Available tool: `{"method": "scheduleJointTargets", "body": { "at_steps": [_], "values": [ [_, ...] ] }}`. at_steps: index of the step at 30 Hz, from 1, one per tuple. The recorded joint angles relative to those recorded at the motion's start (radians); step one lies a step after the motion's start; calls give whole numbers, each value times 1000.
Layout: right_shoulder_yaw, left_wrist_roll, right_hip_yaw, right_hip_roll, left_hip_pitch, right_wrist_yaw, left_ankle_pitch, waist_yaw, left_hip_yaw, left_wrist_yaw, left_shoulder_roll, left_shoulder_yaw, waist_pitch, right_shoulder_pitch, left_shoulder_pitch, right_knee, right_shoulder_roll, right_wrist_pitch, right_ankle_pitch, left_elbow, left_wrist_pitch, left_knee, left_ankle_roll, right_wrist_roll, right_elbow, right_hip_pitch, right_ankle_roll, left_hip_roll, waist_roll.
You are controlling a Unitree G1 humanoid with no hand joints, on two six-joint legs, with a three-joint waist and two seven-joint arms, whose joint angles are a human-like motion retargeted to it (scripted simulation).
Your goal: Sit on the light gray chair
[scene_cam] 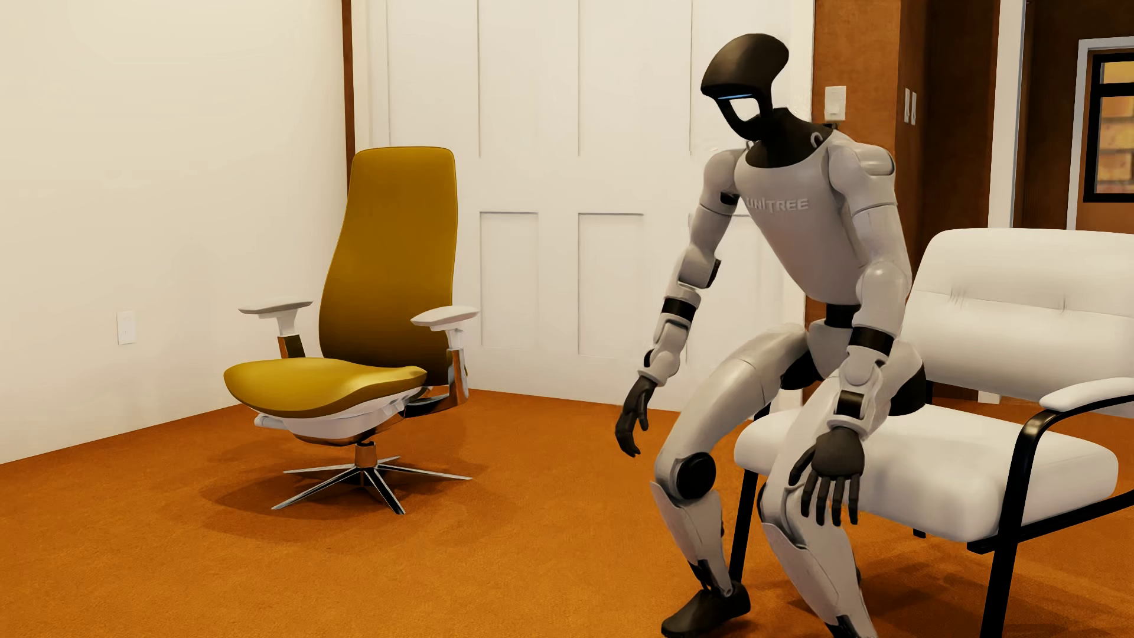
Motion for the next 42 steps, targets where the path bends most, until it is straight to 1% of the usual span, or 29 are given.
{"method": "scheduleJointTargets", "body": {
  "at_steps": [3,5,8,10,12,14,17,18,20,21,22,24,25,29,30,33,35,37,40,42],
  "values": [
    [8,3,8,1,-77,9,-5,1,-23,-14,-1,-24,26,-46,-61,81,-2,3,-19,6,10,82,11,-8,-12,-72,5,-10,4],
    [25,-13,15,9,-123,-6,1,3,-38,-1,-5,-43,52,-85,-111,121,3,1,-18,16,12,126,25,1,-8,-115,10,-24,7],
    [59,-21,21,9,-165,-11,10,0,-46,9,-10,-51,82,-127,-154,168,12,3,-7,18,13,173,19,-3,-15,-160,19,-22,13],
    [63,-22,24,3,-168,-18,24,1,-45,11,-20,-54,93,-121,-151,197,16,1,12,17,11,203,21,-5,-29,-166,27,-24,18],
    [48,-7,24,-3,-161,-14,36,3,-43,-8,-29,-42,91,-92,-135,223,26,6,37,15,18,231,24,-13,-39,-163,35,-22,18],
    [35,-4,24,-10,-150,-13,50,3,-41,-12,-39,-35,86,-53,-107,238,33,9,62,10,19,245,28,-13,-41,-154,39,-24,19],
    [30,-9,25,-9,-130,23,54,-1,-38,-52,-48,-19,70,5,-62,261,33,24,82,-13,17,264,29,-34,-30,-139,25,-26,19],
    [30,-1,26,-11,-123,29,53,-1,-37,-63,-48,-15,63,23,-46,270,33,30,83,-29,17,271,26,-39,-24,-134,21,-26,19],
    [23,21,26,-17,-111,57,50,-2,-34,-117,-45,-12,47,52,-16,292,38,42,82,-61,24,286,29,-34,-5,-125,17,-31,18],
    [20,25,28,-18,-105,67,49,-1,-33,-136,-46,-13,39,64,-4,303,43,48,81,-68,26,293,29,-33,5,-121,12,-33,14],
    [16,30,28,-17,-100,77,47,1,-33,-156,-50,-12,30,72,6,312,50,54,80,-70,33,298,29,-26,20,-117,7,-34,12],
    [20,20,32,-20,-90,68,51,5,-31,-164,-68,1,20,94,20,329,58,58,83,-57,38,311,26,-16,31,-108,1,-34,10],
    [19,12,30,-15,-84,60,53,5,-28,-158,-78,7,16,99,24,333,64,61,83,-43,42,315,27,-3,41,-99,-17,-34,10],
    [-1,-18,29,-22,-61,16,55,8,-24,-113,-83,16,8,120,37,363,75,53,84,16,35,339,22,42,88,-77,-23,-32,4],
    [-10,-35,31,-24,-59,12,58,7,-23,-98,-83,26,6,112,37,372,77,54,85,33,36,343,22,72,113,-75,-14,-35,5],
    [-17,-82,30,-24,-49,11,61,10,-22,-73,-80,38,5,115,37,381,71,59,90,88,34,353,26,102,152,-66,-19,-40,8],
    [-23,-85,31,-20,-42,16,63,9,-20,-80,-78,33,2,123,42,382,75,65,95,127,50,357,30,117,175,-58,-25,-39,9],
    [-36,-89,31,-17,-36,28,64,10,-19,-105,-84,28,-4,140,52,384,77,72,97,163,69,360,31,123,187,-50,-27,-38,9],
    [-43,-105,30,-13,-31,43,64,7,-20,-131,-94,35,-10,150,59,387,83,80,98,207,82,364,34,136,221,-44,-35,-39,8],
    [-50,-106,30,-12,-32,61,64,8,-21,-142,-93,36,-10,154,61,387,79,91,98,219,88,364,34,131,233,-45,-35,-41,6]
  ]
}}
